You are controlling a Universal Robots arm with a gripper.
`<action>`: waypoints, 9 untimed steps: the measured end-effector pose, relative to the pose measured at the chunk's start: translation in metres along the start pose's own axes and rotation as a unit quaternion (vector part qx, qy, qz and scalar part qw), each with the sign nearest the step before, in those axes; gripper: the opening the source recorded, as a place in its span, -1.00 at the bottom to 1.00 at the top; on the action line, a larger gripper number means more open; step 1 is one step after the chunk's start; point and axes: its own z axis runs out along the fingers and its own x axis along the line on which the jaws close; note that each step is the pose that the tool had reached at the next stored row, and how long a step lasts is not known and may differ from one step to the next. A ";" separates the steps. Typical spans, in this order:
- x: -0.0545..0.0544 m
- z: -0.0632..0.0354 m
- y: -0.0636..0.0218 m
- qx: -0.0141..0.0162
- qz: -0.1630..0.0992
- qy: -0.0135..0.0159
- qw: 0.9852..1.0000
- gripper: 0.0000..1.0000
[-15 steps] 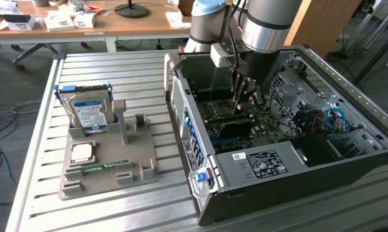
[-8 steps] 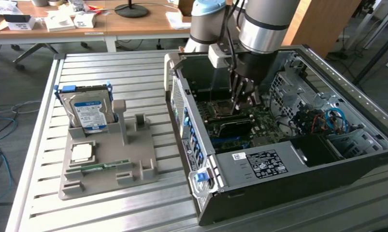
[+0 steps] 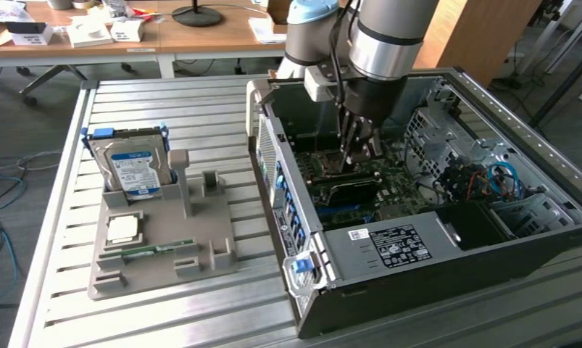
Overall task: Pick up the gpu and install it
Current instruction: 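Press down on the gpu until it lock into place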
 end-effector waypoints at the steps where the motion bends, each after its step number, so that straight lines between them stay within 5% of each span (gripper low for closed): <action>1: -0.001 0.0012 0.0000 0.000 0.000 0.000 1.000 -0.79; 9: -0.003 0.0139 0.0007 0.000 0.000 0.000 1.000 -0.79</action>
